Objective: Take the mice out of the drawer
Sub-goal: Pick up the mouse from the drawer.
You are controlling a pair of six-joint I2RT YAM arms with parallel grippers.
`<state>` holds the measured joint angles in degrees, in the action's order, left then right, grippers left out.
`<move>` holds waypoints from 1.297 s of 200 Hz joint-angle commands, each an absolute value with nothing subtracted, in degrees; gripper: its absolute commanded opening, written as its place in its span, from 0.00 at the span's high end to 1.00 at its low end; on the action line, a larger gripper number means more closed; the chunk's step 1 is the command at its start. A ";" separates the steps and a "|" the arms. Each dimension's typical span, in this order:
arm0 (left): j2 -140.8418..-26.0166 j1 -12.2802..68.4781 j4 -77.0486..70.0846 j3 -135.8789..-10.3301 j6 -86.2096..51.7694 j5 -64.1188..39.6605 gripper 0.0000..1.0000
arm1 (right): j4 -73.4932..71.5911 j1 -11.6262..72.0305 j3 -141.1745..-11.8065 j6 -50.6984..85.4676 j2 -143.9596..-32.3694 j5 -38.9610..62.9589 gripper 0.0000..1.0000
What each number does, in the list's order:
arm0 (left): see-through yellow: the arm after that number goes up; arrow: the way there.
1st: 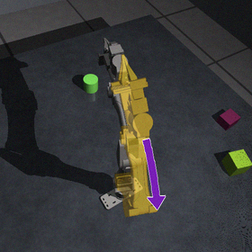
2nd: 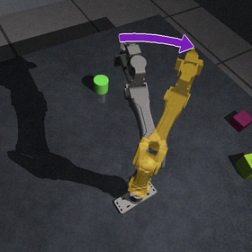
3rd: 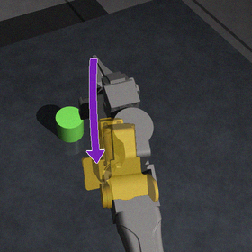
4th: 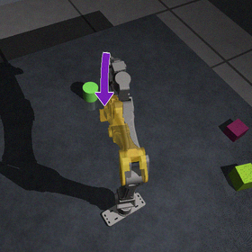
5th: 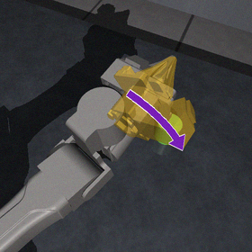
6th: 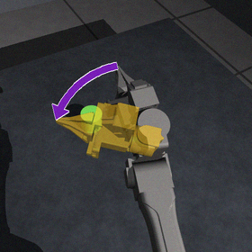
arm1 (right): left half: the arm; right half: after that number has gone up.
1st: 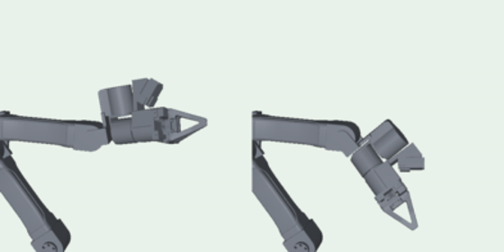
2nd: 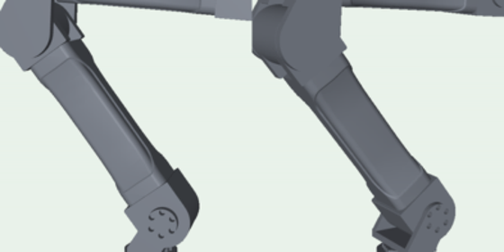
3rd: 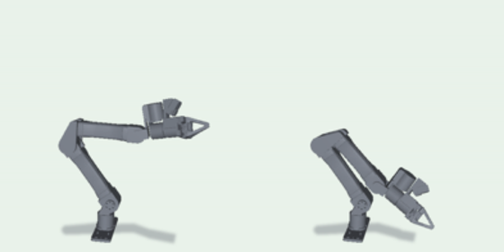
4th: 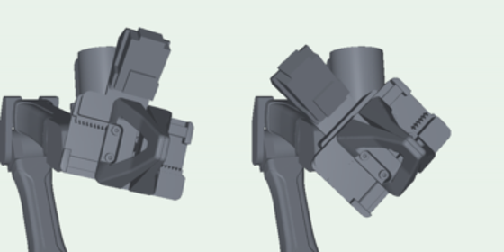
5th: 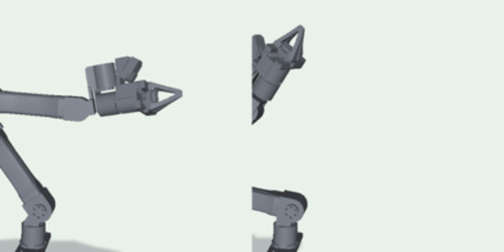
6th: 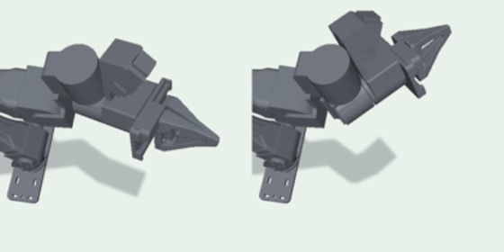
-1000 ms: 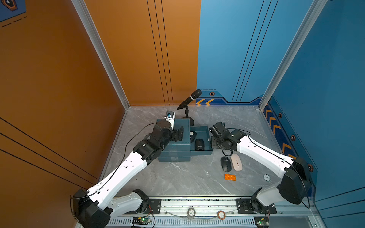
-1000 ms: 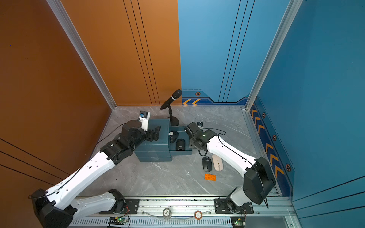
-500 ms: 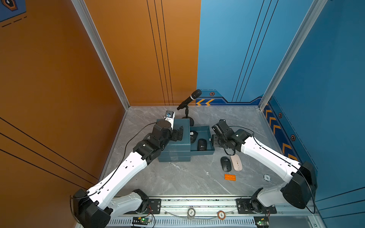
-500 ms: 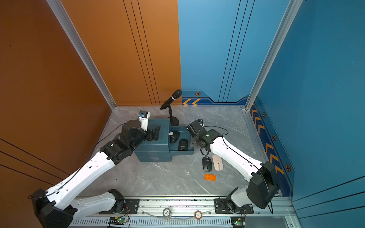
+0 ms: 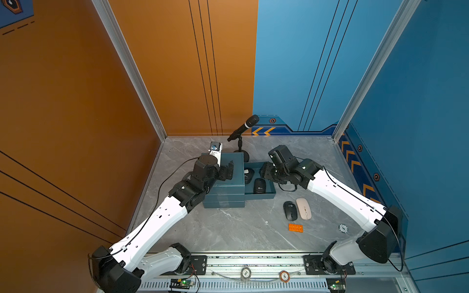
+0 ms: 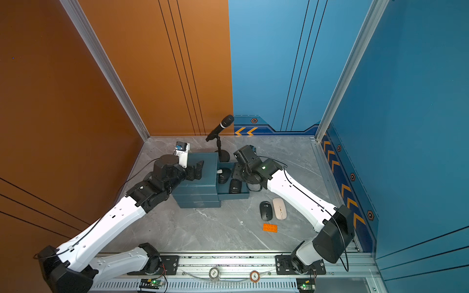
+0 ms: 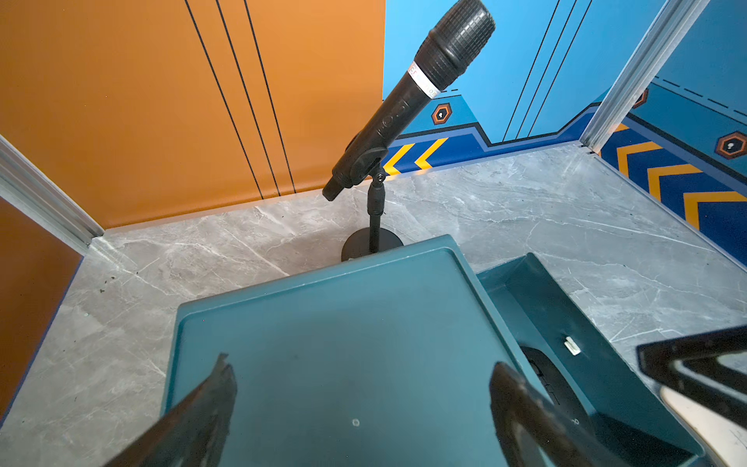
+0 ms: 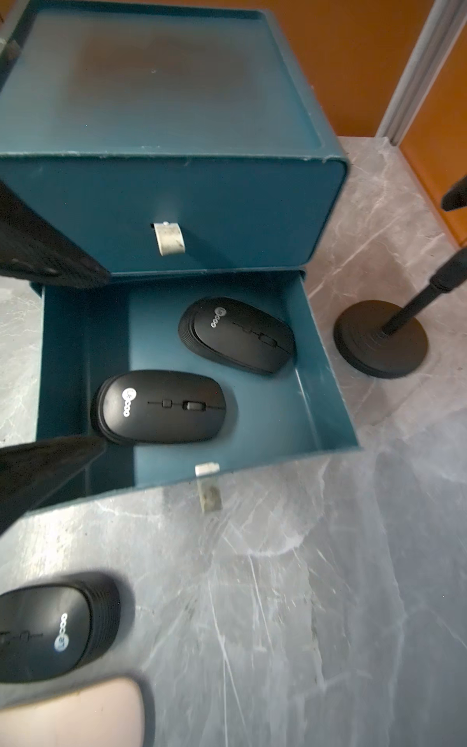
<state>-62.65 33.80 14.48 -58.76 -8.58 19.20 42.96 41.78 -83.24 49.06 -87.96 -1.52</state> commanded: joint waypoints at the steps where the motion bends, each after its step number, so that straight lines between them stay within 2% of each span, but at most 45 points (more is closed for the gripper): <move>1: -61.09 33.97 14.15 -57.48 -6.79 21.60 0.02 | 48.52 43.65 -87.95 47.56 -92.67 0.76 0.40; 45: -58.99 34.86 12.48 -56.07 -4.06 23.72 0.02 | 59.30 46.90 -95.41 46.82 -101.41 -6.44 0.37; 100: -57.56 37.17 11.38 -55.12 -1.87 25.68 0.02 | 58.68 46.38 -91.13 44.46 -101.35 -11.22 0.33; 167: -57.92 37.56 11.41 -55.19 -1.37 26.29 0.02 | 55.07 43.76 -87.64 43.13 -102.36 -7.27 0.28; 259: -58.27 37.60 11.37 -55.12 -1.07 26.90 0.02 | 52.08 43.51 -87.94 43.07 -106.67 -4.88 0.28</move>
<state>-58.30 37.19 12.58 -56.14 -2.31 25.56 52.93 43.79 -88.01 43.88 -104.95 -5.80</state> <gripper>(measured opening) 0.976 0.718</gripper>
